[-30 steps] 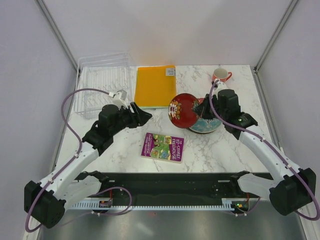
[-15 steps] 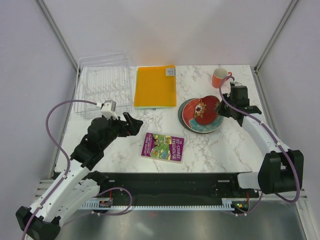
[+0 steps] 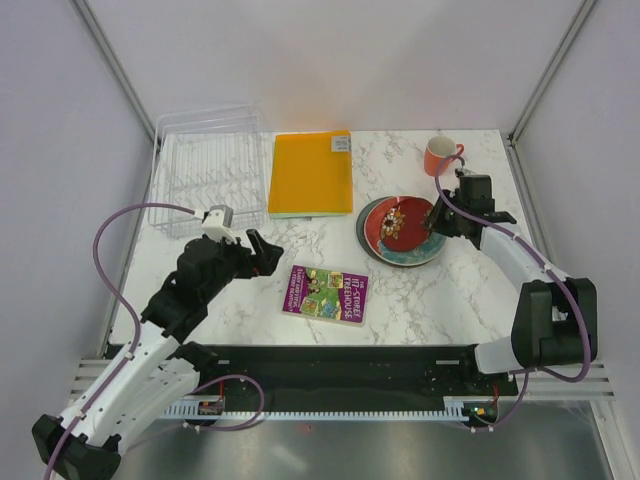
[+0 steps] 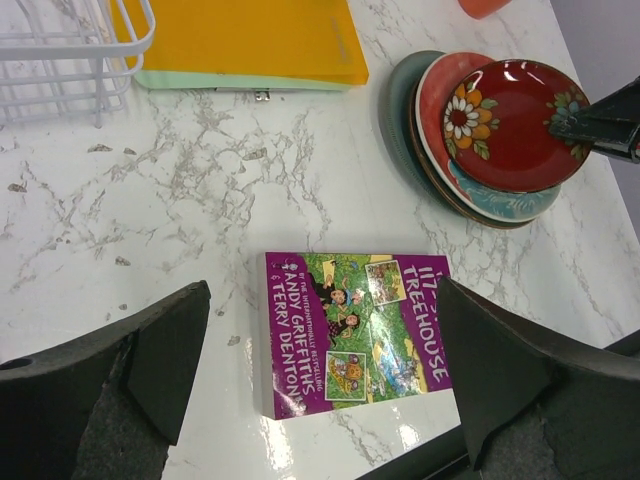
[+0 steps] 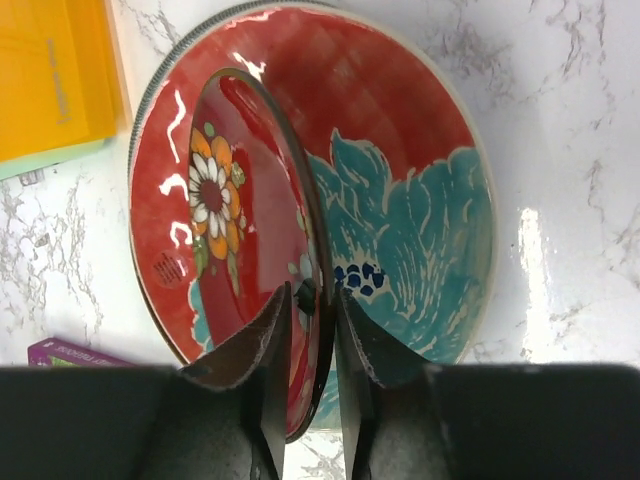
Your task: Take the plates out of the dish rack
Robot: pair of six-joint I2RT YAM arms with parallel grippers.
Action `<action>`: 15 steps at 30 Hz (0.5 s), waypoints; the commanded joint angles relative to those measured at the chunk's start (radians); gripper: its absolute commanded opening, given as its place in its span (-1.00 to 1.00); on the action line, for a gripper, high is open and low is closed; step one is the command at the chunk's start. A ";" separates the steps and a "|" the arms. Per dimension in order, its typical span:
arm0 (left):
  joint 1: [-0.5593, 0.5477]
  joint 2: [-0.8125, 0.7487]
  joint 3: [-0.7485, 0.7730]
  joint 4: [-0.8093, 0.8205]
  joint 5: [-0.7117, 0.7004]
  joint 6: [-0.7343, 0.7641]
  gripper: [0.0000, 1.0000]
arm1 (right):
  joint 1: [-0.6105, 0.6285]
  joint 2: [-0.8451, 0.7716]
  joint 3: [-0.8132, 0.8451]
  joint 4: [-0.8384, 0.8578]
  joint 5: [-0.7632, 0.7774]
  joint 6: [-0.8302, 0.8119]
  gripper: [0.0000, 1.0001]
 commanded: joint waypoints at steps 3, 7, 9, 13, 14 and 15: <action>-0.001 0.005 -0.006 0.012 -0.010 0.042 1.00 | 0.000 0.010 -0.047 0.022 0.015 0.000 -0.07; 0.000 0.017 -0.008 0.012 -0.005 0.042 1.00 | 0.000 0.016 -0.050 0.003 0.036 -0.009 0.22; -0.001 0.020 -0.008 0.012 -0.004 0.042 0.99 | 0.000 0.019 -0.049 -0.004 0.046 -0.015 0.26; -0.001 0.026 -0.011 0.006 -0.033 0.055 1.00 | 0.000 0.012 -0.039 -0.032 0.079 -0.037 0.60; -0.001 0.028 -0.012 0.006 -0.057 0.056 0.99 | 0.001 0.007 -0.032 -0.041 0.092 -0.052 0.69; -0.001 0.029 -0.012 0.001 -0.071 0.061 1.00 | 0.000 -0.005 -0.027 -0.063 0.122 -0.058 0.74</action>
